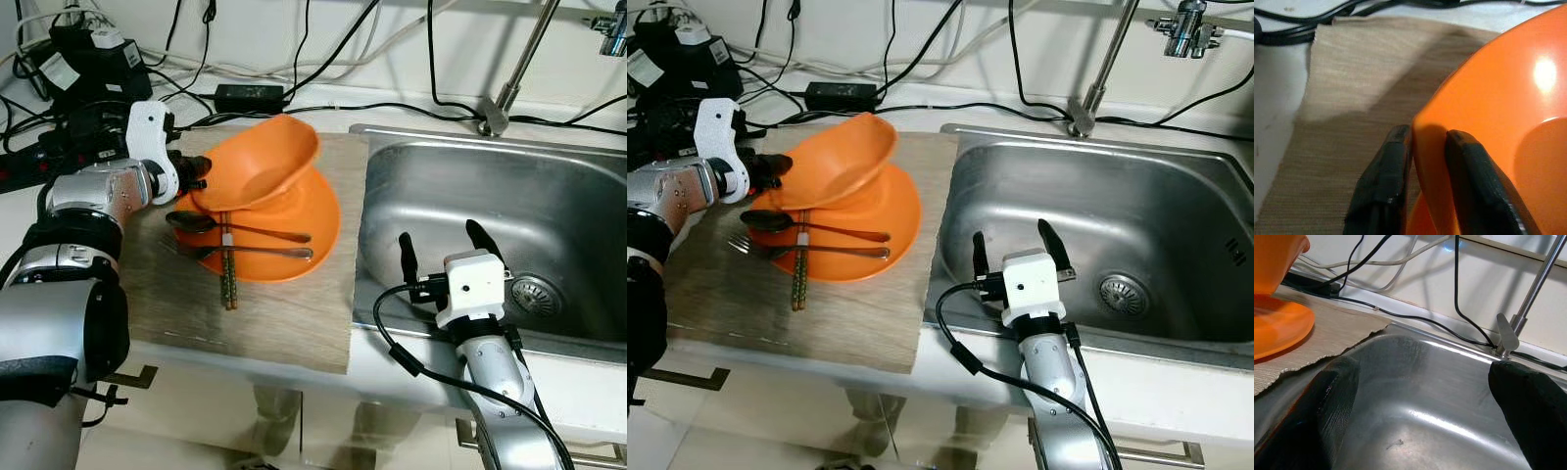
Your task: Kitchen organization
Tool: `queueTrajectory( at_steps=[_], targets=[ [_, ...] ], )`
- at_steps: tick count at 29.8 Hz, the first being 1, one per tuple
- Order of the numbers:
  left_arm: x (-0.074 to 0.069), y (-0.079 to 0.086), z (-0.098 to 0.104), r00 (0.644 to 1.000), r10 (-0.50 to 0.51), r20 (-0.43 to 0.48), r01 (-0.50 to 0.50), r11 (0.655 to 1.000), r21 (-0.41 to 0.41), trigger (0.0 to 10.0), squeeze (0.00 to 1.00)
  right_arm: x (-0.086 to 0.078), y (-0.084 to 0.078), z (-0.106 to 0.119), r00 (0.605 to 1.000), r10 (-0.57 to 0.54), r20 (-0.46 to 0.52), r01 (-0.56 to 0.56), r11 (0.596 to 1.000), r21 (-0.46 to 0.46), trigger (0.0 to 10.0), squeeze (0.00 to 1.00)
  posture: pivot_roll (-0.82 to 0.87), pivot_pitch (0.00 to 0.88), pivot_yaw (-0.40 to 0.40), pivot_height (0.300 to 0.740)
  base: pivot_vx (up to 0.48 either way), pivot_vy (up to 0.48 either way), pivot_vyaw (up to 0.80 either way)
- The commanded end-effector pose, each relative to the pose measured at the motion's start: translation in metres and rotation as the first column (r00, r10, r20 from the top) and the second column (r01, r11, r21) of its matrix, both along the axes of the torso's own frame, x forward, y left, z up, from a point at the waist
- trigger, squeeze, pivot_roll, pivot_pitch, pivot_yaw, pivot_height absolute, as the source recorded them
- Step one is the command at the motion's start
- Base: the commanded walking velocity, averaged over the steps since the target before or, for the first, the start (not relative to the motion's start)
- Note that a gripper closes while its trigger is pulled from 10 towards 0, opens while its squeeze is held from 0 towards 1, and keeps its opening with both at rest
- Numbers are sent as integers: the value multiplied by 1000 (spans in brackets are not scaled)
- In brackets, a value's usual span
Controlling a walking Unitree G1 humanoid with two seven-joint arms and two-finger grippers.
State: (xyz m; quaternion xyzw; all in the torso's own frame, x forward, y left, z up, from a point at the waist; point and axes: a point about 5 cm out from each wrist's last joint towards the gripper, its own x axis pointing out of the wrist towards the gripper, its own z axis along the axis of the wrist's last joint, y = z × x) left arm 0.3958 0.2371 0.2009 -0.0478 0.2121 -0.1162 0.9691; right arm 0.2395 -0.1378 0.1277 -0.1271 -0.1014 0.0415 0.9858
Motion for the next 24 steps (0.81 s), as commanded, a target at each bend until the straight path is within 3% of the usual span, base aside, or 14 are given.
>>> queueTrajectory(
  at_steps=[1, 7, 8, 10, 24],
  targets=[
    [-2, 0, -9, 999, 7, -43, -7, 1000, 13, 10000, 1000, -5, -1, -22, 994, 0, -108, -1, 1000, -15, 10000, 0, -21, 37, 30, 740, 0, 0, 0],
    [-2, 1, -7, 999, 15, -35, -15, 1000, 5, 10000, 1000, -6, -2, -22, 994, -2, -113, 0, 1000, -16, 10000, 0, -24, 38, 30, 740, 0, 0, 0],
    [0, 1, 0, 1000, 17, -11, -17, 1000, 5, 10000, 231, -5, -2, -23, 993, -3, -116, 1, 1000, -18, 10000, 0, -23, 38, 31, 740, 0, 0, 0],
    [1, 0, 5, 1000, 16, 5, -16, 1000, -2, 10000, 0, -6, -2, -23, 993, -1, -116, -1, 1000, -20, 10000, 0, -23, 39, 31, 740, 0, 0, 0],
    [10, -8, 51, 989, -5, 147, 14, 998, -58, 10000, 0, -5, -2, -20, 996, -4, -94, 2, 1000, -16, 10000, 0, -16, 31, 33, 740, 0, 0, 0]
  ],
)
